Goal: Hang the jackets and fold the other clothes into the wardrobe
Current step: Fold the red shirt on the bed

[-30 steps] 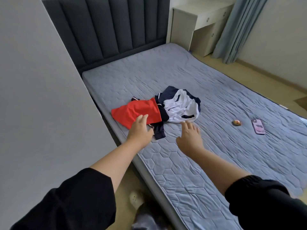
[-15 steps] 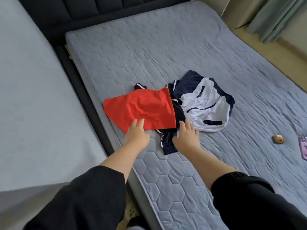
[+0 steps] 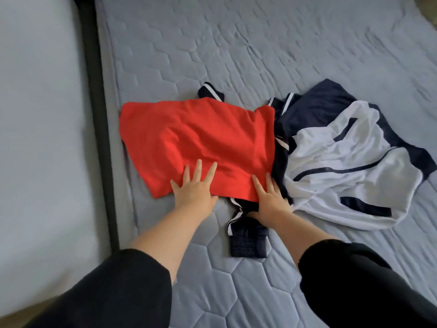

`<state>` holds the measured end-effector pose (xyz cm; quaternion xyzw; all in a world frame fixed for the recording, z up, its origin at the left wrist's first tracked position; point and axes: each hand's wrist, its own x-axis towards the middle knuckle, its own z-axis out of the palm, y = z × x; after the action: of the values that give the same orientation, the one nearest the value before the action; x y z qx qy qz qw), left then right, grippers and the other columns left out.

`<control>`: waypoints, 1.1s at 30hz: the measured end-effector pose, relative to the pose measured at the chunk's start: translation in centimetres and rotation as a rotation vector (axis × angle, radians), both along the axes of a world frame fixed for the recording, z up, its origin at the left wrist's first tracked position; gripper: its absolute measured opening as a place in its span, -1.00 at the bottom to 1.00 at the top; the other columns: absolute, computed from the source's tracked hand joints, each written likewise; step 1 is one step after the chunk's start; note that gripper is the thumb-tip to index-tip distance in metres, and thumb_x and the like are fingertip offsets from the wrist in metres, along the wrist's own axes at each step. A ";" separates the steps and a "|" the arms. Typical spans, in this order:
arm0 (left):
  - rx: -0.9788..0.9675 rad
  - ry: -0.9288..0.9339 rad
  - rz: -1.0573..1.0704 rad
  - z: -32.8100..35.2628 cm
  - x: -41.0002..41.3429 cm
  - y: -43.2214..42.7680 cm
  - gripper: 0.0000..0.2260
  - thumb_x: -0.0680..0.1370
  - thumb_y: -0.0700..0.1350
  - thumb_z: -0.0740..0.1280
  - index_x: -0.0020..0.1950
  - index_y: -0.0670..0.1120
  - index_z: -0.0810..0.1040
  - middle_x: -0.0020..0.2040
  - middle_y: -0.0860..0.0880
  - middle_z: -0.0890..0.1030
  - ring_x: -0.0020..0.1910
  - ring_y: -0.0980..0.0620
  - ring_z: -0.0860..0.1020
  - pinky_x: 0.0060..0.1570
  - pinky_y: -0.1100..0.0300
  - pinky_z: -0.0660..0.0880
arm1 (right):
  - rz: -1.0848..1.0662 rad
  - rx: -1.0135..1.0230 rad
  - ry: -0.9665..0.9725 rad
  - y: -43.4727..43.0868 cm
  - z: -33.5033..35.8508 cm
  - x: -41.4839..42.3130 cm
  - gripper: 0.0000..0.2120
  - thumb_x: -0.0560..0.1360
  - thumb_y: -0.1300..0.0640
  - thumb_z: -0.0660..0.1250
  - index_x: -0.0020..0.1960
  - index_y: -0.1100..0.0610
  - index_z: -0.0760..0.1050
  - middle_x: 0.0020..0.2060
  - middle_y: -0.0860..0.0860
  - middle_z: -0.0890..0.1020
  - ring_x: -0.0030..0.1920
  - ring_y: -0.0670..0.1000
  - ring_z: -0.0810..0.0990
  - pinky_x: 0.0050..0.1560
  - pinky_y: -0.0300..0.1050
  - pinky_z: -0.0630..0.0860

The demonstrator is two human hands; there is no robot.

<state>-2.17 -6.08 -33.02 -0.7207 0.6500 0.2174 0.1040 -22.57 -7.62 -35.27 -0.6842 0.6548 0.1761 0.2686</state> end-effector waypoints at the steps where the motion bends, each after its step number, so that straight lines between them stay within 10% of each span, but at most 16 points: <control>1: 0.003 -0.011 0.002 -1.3 -0.2 -0.2 -0.22 0.55 0.18 0.24 0.49 0.25 -0.32 0.57 0.04 -0.20 0.54 -0.12 -0.12 0.38 -0.32 0.03 | 0.010 -0.033 -0.009 -0.1 -1.1 -0.2 0.10 0.37 -0.17 0.46 0.49 -0.22 -0.38 0.51 -0.02 -0.36 0.54 0.03 -0.24 0.43 0.30 0.14; 9: -0.210 -0.167 -0.004 -5.1 -1.4 -1.0 -0.43 0.55 -0.10 0.24 0.50 0.23 0.14 0.52 0.02 0.22 0.39 -0.08 0.25 0.39 -0.17 0.18 | 0.098 -0.106 -0.019 -1.5 -3.4 -0.7 0.12 0.35 -0.16 0.48 0.51 -0.18 -0.35 0.51 0.02 -0.35 0.53 0.09 -0.25 0.38 0.25 0.22; 18: -0.050 0.133 0.094 3.1 -2.7 0.4 -0.75 0.52 -0.27 0.17 0.08 -0.04 0.55 0.09 -0.12 0.60 0.09 -0.18 0.53 -0.03 0.09 0.40 | 0.141 0.055 -0.056 -3.2 2.1 -0.7 -0.25 0.51 -0.18 0.27 0.54 -0.11 -0.06 0.55 0.05 -0.07 0.52 0.15 -0.01 0.41 0.23 0.22; 26: -0.230 0.593 0.140 21.1 -3.4 2.3 -0.84 0.43 -0.38 0.21 -0.24 -0.18 0.53 -0.24 -0.16 0.60 -0.22 -0.07 0.50 -0.15 0.07 0.39 | 0.023 -0.325 -0.524 1.4 17.4 0.9 -0.10 0.36 -0.07 0.45 0.54 -0.06 0.00 0.54 -0.06 0.06 0.49 0.08 0.17 0.43 0.22 0.17; 33: -0.334 0.774 0.161 41.1 -5.8 4.0 -0.76 0.50 -0.51 0.18 0.00 -0.35 0.60 -0.25 0.00 0.50 -0.18 0.10 0.40 -0.33 0.43 0.31 | 0.013 -0.293 -0.919 4.4 35.9 -0.2 -0.37 0.31 0.33 0.44 0.35 0.18 0.37 0.21 0.07 0.52 0.30 0.09 0.47 0.25 -0.12 0.39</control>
<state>-8.01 -2.04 8.09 -0.6412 0.6091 0.3712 -0.2829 -22.75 -3.24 0.62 -0.7258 0.4819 -0.2369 0.4300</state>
